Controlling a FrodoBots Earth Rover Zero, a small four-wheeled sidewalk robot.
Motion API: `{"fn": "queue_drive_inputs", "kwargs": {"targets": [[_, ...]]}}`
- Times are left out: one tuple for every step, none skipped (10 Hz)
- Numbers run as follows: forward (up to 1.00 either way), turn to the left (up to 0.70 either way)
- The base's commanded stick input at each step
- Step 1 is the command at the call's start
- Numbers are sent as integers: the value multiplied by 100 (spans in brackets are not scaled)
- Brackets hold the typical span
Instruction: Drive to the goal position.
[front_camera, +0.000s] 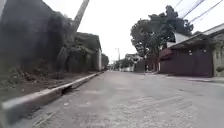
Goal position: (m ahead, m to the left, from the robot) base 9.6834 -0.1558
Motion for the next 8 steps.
{"fn": "queue_drive_inputs", "kwargs": {"targets": [[85, 0], [85, 0], [85, 0], [85, 0], [85, 0], [85, 0], [85, 0], [85, 0]]}}
